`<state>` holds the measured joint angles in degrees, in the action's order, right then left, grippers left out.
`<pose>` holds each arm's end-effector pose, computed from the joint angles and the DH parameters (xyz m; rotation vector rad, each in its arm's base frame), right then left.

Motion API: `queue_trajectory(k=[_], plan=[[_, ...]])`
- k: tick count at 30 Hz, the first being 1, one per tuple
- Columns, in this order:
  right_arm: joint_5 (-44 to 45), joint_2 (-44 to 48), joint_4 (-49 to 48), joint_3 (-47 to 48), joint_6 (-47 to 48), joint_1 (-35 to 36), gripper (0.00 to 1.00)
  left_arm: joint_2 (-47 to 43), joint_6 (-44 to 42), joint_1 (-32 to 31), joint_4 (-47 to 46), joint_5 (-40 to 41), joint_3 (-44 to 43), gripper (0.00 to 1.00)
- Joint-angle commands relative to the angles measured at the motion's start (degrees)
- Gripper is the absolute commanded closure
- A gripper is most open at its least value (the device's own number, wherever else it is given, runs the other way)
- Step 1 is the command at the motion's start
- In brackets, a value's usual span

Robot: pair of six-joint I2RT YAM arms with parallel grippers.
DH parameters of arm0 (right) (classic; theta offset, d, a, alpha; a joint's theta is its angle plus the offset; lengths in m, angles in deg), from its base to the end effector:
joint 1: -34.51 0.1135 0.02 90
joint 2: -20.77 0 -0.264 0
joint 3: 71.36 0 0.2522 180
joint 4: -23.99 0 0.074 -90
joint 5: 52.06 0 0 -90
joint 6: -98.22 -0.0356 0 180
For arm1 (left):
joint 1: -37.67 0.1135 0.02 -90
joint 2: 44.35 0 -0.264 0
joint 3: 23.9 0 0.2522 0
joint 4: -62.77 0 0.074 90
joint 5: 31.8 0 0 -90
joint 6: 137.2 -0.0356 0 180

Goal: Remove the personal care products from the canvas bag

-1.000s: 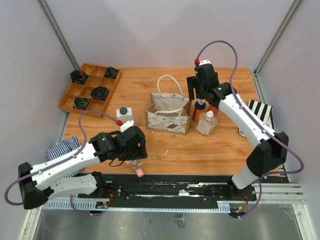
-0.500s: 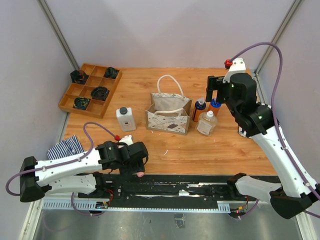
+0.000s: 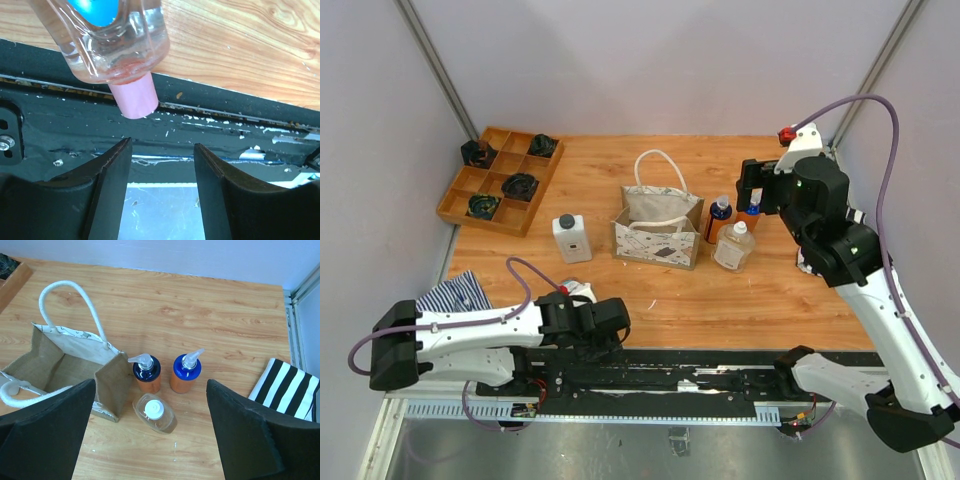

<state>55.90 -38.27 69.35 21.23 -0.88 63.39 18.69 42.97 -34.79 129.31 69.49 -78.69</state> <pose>0.1804 0.0870 0.4572 -0.0795 1.7693 0.2020 0.0604 -0.1681 0.2075 -0.4823 2.8483 -0.3381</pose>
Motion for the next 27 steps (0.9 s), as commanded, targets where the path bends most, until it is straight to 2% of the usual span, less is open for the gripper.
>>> queue_trajectory(k=[1,8,15,22,24,27], plan=[[-0.9,2.0,-0.1,-0.8,0.7,0.5,0.07,1.0,4.1,-0.5,-0.8,2.4,2.2,0.44],[-1.0,3.2,-0.2,-1.3,0.8,0.6,0.06,1.2,7.3,-0.5,-3.0,2.5,5.6,0.47],[-1.5,4.6,0.2,-1.8,0.8,0.5,0.05,-0.4,9.9,-0.5,-3.8,9.0,7.0,0.49],[-1.1,6.0,0.4,-1.5,0.9,0.5,0.04,4.6,9.0,-0.4,-6.4,10.4,7.7,0.50],[-0.7,6.4,0.7,-1.3,1.0,0.6,0.03,6.4,8.5,-0.4,-7.5,9.9,7.6,0.52],[-0.3,7.0,1.0,-1.2,1.2,0.6,0.03,8.2,8.1,-0.4,-8.1,10.2,7.4,0.62]])
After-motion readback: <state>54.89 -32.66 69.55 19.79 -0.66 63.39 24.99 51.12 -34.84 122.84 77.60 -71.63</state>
